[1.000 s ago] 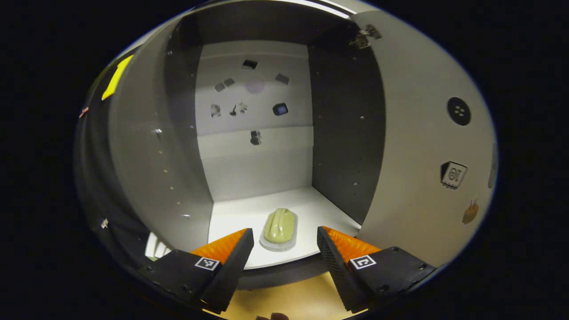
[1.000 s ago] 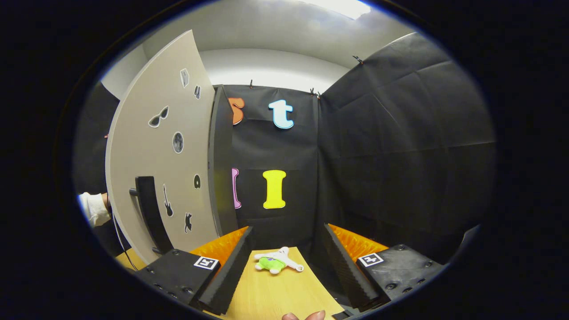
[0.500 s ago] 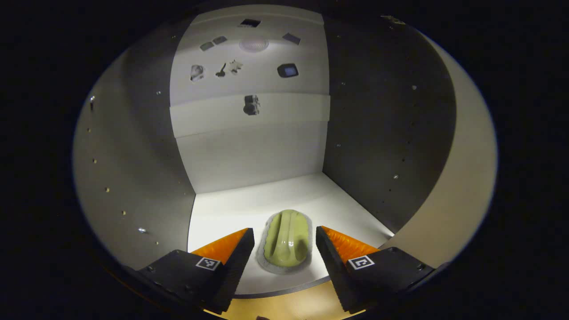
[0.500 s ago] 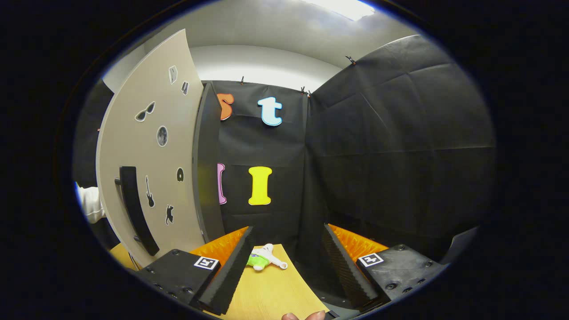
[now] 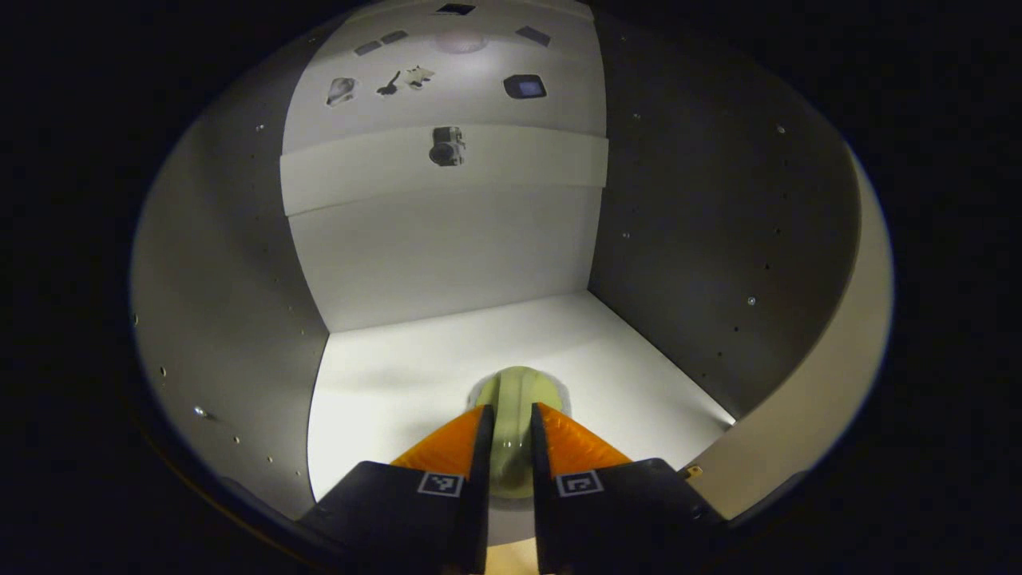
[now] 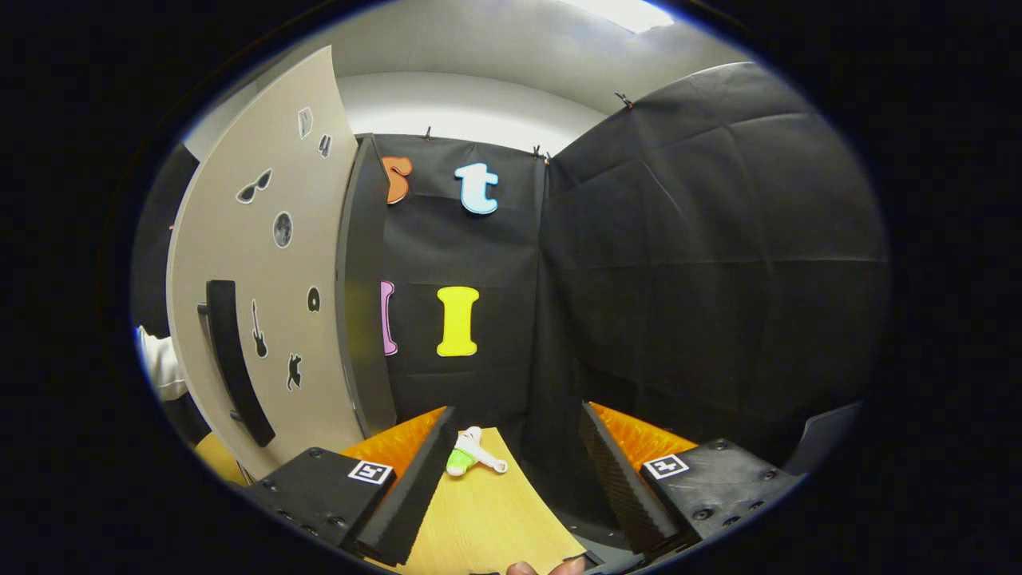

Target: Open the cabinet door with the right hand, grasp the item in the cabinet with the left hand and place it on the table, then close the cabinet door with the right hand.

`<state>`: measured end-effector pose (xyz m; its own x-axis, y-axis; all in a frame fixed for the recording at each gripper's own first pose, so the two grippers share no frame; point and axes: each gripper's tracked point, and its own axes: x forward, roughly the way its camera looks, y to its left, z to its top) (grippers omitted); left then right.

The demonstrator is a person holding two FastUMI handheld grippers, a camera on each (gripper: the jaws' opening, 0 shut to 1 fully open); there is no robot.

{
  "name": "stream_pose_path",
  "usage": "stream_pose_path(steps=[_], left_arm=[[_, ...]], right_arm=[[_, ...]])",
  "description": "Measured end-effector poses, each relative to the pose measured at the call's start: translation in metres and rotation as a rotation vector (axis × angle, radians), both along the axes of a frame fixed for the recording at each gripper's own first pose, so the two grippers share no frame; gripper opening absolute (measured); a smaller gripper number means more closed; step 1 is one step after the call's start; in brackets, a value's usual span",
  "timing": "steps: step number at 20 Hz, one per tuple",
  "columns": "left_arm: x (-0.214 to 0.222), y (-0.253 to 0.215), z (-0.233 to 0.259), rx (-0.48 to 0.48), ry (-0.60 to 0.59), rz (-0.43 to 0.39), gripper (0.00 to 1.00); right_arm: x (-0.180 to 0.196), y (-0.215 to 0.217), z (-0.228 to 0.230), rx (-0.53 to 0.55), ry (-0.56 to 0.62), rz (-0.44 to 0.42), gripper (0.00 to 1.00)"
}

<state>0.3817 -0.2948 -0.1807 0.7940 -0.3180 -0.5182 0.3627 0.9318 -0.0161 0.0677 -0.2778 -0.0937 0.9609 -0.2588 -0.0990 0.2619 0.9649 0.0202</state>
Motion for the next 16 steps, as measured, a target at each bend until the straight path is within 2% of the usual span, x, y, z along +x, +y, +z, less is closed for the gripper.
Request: stream_pose_path(steps=[2,6,12,16], left_arm=[[-0.004,0.006,0.002,0.002,-0.009,0.022,0.23],[-0.031,0.012,0.019,-0.028,-0.037,0.000,0.22],[-0.100,0.032,0.052,-0.081,-0.095,0.009,0.22],[-0.150,0.050,0.057,-0.059,-0.140,0.027,0.22]], right_arm=[[-0.002,0.003,-0.001,0.003,0.002,-0.001,0.98],[0.000,0.013,0.004,0.020,-0.018,0.014,0.98],[0.011,0.036,0.009,0.039,-0.042,0.068,0.98],[0.021,0.048,0.009,0.074,-0.049,0.099,0.98]])
